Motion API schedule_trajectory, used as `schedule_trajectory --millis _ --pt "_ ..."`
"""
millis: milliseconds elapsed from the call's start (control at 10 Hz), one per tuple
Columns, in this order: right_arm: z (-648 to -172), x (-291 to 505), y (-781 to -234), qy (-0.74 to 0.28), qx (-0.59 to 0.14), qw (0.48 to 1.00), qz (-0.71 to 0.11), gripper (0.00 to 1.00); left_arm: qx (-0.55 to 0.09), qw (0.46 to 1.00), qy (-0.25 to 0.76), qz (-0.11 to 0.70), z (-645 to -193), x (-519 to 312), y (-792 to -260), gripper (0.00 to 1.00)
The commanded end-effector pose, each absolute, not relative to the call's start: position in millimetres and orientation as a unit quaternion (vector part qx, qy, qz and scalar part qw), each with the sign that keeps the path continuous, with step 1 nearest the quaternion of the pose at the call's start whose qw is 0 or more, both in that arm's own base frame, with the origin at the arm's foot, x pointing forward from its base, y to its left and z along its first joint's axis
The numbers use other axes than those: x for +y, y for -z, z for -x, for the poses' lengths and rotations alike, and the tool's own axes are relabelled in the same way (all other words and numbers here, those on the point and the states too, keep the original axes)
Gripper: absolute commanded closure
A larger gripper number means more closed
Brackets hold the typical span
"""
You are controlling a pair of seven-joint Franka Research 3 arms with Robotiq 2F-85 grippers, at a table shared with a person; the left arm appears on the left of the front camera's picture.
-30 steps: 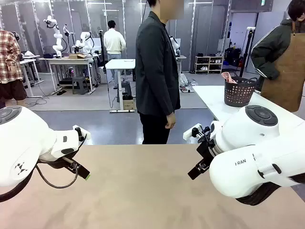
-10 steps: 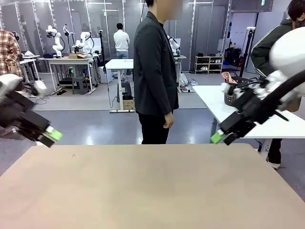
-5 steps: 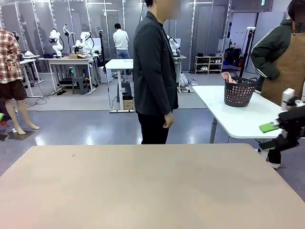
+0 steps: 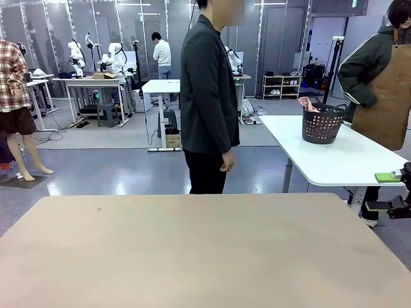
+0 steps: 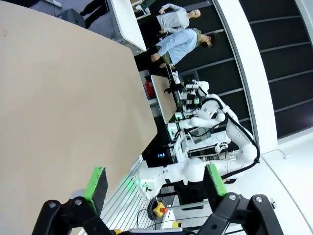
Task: Fold the towel.
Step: Grab the top end of the 100 cm Hotel Towel extended by the human.
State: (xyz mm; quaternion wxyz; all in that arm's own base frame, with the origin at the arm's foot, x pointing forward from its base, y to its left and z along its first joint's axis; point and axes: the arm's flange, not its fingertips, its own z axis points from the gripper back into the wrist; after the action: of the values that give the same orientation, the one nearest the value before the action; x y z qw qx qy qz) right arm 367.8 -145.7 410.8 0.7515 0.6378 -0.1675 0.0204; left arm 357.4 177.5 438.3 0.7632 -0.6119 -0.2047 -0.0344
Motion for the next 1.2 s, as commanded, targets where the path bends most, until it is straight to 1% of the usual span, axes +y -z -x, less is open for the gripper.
schedule_trajectory --millis 0,100,200,1100 --pt "-372.9 -139.4 -409.1 -0.017 -0.182 0.74 -0.648 0.0 -0.228 0.753 0.028 0.616 -367.2 186.6 -445.9 0.0" --pt "-374.9 -139.3 -409.9 -0.016 -0.189 0.735 -0.651 0.0 -0.24 0.757 0.029 0.608 -368.3 188.7 -446.8 0.0" --pt "-369.3 -144.6 -407.8 -0.014 -0.169 0.748 -0.642 0.0 -0.212 0.762 0.027 0.611 -361.2 182.9 -439.4 0.0" --pt "-370.4 -143.6 -407.9 -0.01 -0.173 0.747 -0.642 0.0 -0.215 0.763 0.023 0.609 -363.7 182.6 -440.0 0.0"
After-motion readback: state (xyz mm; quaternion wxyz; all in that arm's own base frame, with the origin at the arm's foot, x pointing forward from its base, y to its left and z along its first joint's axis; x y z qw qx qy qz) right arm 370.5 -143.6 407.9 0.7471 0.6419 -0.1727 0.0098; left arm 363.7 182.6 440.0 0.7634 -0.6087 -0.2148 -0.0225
